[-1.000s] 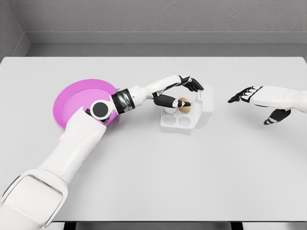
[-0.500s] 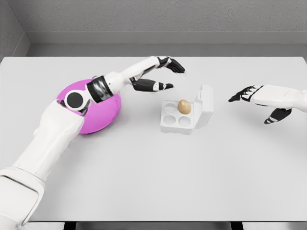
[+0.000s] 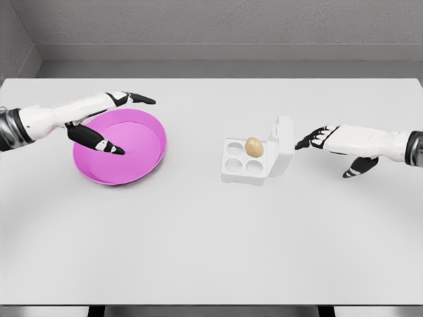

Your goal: Pack egg into the box and close the box lid

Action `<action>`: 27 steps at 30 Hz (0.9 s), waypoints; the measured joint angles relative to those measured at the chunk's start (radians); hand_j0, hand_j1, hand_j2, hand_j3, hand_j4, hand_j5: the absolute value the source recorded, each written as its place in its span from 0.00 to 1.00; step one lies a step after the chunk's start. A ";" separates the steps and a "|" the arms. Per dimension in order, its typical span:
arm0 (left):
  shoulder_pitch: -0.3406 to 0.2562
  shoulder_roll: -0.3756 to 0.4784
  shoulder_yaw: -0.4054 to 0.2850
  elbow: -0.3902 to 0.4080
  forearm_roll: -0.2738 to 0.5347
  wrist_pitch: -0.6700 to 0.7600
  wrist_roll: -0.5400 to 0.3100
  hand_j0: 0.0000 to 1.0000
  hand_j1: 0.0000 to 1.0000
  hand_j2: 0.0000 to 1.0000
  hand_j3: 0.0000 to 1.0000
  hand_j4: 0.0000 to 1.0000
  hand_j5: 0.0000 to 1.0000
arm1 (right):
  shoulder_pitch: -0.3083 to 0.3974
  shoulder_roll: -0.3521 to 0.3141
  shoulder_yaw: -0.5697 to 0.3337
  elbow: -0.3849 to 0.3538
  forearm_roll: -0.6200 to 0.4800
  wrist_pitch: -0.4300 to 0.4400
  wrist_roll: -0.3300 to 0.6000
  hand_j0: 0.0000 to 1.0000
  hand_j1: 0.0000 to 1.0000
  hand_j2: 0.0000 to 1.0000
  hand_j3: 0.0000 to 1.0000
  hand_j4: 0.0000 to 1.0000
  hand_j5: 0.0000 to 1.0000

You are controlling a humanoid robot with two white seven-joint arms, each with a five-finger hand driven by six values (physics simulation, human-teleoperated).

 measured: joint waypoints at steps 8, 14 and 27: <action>0.021 0.017 0.017 -0.019 -0.024 0.000 0.000 1.00 1.00 1.00 1.00 1.00 1.00 | -0.002 0.001 0.003 -0.024 0.001 0.000 0.000 1.00 1.00 1.00 1.00 1.00 1.00; 0.028 0.019 0.018 -0.018 -0.027 0.000 0.000 1.00 1.00 1.00 1.00 1.00 1.00 | -0.009 0.005 0.007 -0.073 0.000 0.000 0.000 1.00 1.00 1.00 1.00 1.00 1.00; 0.025 0.054 0.018 -0.008 -0.033 0.000 0.000 1.00 1.00 1.00 1.00 1.00 1.00 | -0.066 0.016 0.000 -0.183 -0.002 0.000 0.000 1.00 1.00 1.00 1.00 1.00 1.00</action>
